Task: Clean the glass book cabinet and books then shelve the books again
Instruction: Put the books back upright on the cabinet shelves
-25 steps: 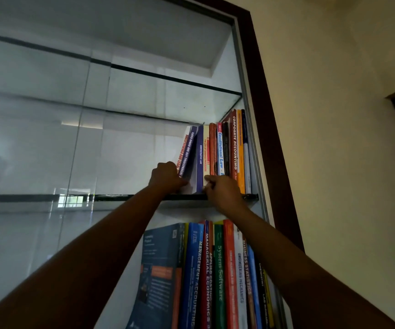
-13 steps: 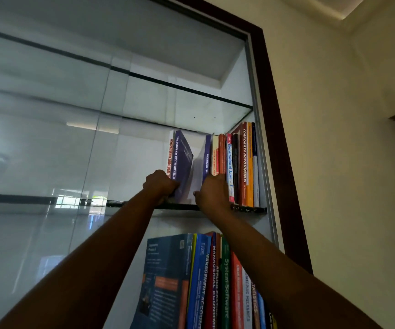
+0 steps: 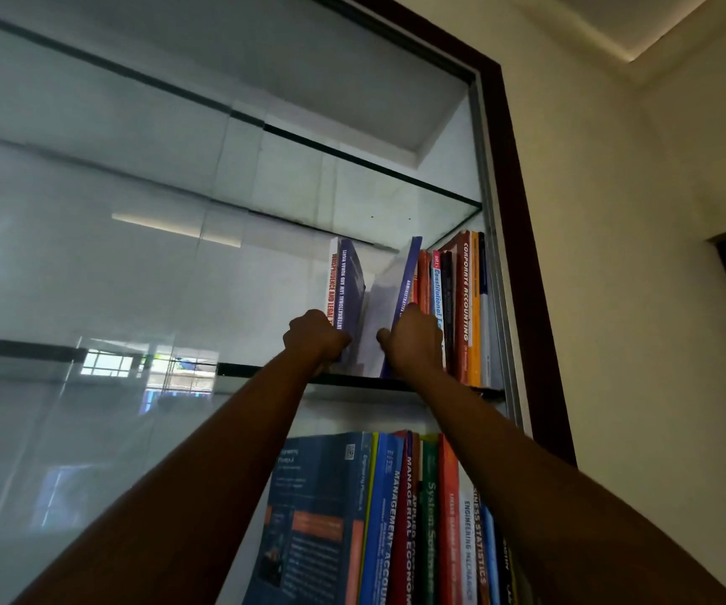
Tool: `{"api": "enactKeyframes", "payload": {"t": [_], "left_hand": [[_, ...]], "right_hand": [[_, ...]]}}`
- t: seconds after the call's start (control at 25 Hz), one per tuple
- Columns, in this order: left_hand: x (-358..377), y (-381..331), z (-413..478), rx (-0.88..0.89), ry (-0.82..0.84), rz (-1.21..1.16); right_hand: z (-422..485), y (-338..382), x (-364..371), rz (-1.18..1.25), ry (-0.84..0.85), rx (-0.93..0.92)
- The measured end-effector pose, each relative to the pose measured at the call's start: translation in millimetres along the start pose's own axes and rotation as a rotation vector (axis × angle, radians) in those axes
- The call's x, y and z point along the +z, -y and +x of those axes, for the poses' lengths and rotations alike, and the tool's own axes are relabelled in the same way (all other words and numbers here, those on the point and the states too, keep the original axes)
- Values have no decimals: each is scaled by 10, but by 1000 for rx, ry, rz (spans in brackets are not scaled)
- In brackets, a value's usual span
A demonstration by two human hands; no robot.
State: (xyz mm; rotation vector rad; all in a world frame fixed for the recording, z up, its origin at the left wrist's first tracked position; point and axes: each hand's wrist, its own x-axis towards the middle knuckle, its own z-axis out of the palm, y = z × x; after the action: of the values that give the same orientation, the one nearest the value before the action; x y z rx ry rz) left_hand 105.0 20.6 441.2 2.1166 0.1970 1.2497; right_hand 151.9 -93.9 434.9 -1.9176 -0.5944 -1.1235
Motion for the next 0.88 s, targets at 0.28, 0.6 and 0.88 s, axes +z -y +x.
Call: {"api": "enactKeyframes", "payload": {"t": [0.28,0.6,0.88], "left_hand": [[214,-178,48,18,132,75],[241,-179,121,44,153,169],[172,-53,96,232,236,529]], "right_hand": [[121,47,113,-186,42,-84],[158,-175,5,-127,-23,-237],[224,-433,148,-259,190,-369]]}}
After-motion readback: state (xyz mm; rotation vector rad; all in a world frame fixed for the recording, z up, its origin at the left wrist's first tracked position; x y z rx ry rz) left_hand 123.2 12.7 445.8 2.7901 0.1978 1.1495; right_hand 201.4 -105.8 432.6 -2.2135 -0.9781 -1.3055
